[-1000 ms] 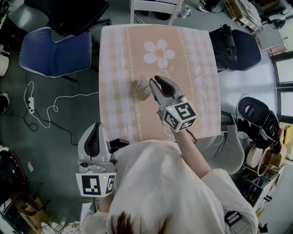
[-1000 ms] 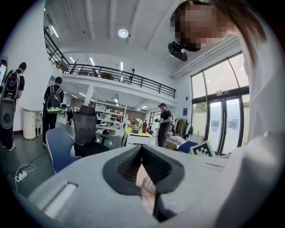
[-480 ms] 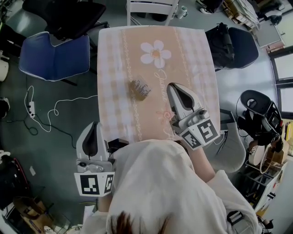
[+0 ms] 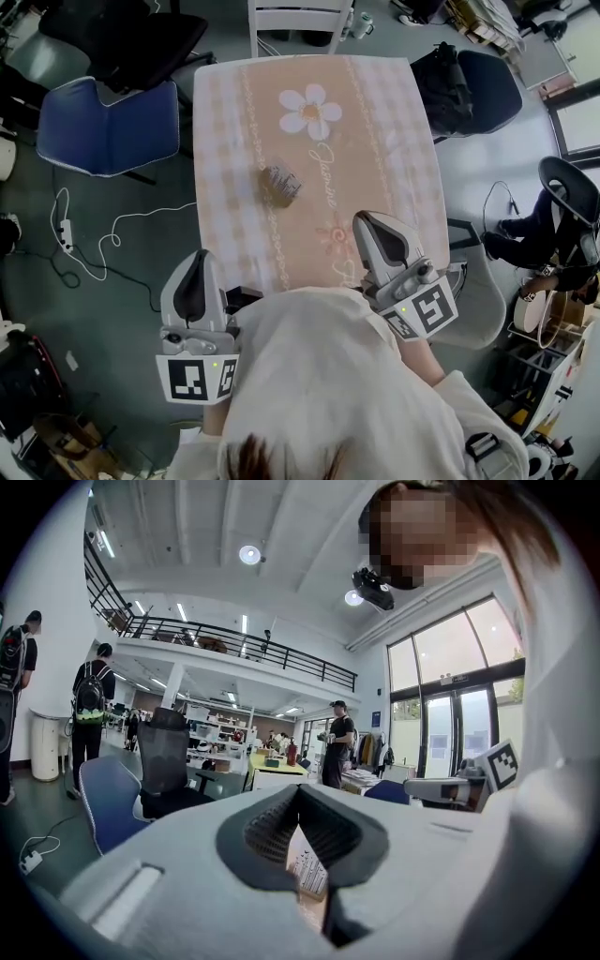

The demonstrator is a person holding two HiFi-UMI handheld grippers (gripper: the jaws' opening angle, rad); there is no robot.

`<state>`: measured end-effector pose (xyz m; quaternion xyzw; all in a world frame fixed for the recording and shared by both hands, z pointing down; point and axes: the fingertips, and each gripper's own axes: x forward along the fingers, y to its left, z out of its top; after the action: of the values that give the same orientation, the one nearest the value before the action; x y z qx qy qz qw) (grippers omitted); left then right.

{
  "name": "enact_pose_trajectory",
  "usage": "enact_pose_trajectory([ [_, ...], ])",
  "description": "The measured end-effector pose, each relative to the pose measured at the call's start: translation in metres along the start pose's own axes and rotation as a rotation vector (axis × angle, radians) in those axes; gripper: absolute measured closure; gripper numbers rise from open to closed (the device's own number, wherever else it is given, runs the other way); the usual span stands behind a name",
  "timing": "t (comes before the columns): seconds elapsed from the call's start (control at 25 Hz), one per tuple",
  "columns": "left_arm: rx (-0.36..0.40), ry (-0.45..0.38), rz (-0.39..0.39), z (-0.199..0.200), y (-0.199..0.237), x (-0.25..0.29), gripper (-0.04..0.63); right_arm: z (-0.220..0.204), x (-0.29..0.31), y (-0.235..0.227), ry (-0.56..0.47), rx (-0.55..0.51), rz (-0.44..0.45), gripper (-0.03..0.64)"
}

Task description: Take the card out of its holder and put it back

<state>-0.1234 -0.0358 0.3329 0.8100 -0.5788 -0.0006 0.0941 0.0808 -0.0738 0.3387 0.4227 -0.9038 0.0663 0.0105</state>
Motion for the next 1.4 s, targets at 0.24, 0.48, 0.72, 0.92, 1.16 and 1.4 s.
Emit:
enact_pose_trajectory([
  [0.24,-0.003,-0.002,-0.009,0.000,-0.005,-0.002,0.595,-0.014,-0.016,0.017,0.032,0.037,0.011,0.618],
  [0.48,-0.007,-0.002,-0.001,-0.002,-0.007,-0.007,0.595,-0.020,-0.026,0.013,0.045,0.042,-0.043,0.618],
  [0.72,-0.015,0.002,0.011,-0.007,-0.005,-0.012,0.595,-0.022,-0.034,-0.001,0.032,0.060,-0.103,0.618],
  [0.92,-0.021,0.010,-0.003,-0.010,-0.009,-0.015,0.595,-0.024,-0.032,0.009,0.040,0.052,-0.070,0.618],
  [1.16,-0.021,0.008,-0.024,-0.009,-0.011,-0.012,0.595,-0.027,-0.025,0.028,0.065,0.016,-0.005,0.618],
  [1.4,-0.009,0.008,-0.026,-0.008,-0.008,-0.013,0.595,-0.026,-0.021,0.039,0.074,-0.015,0.040,0.618],
])
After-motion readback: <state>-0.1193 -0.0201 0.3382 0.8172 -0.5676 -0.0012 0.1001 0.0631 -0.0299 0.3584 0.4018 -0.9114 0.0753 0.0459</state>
